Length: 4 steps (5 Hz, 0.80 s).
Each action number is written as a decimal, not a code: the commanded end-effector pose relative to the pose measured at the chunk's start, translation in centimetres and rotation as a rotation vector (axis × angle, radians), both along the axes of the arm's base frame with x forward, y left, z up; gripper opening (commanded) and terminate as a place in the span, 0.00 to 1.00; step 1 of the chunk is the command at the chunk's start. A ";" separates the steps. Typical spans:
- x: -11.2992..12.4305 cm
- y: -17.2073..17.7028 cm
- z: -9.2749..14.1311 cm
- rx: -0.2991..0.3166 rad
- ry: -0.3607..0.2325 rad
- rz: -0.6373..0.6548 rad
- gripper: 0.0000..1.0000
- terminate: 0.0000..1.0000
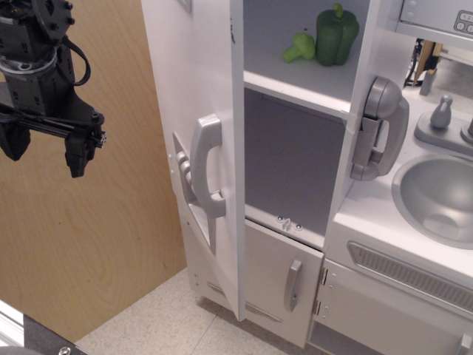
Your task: Close fridge
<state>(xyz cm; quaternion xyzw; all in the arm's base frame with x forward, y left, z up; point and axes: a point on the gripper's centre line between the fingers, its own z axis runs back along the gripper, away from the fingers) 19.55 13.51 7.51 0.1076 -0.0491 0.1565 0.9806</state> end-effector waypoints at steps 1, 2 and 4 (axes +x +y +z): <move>0.0 0.0 0.0 0.000 0.000 0.000 1.00 0.00; 2.5 -1.4 0.7 -0.019 -0.033 0.025 1.00 0.00; 6.4 -3.1 1.4 -0.061 -0.040 0.002 1.00 0.00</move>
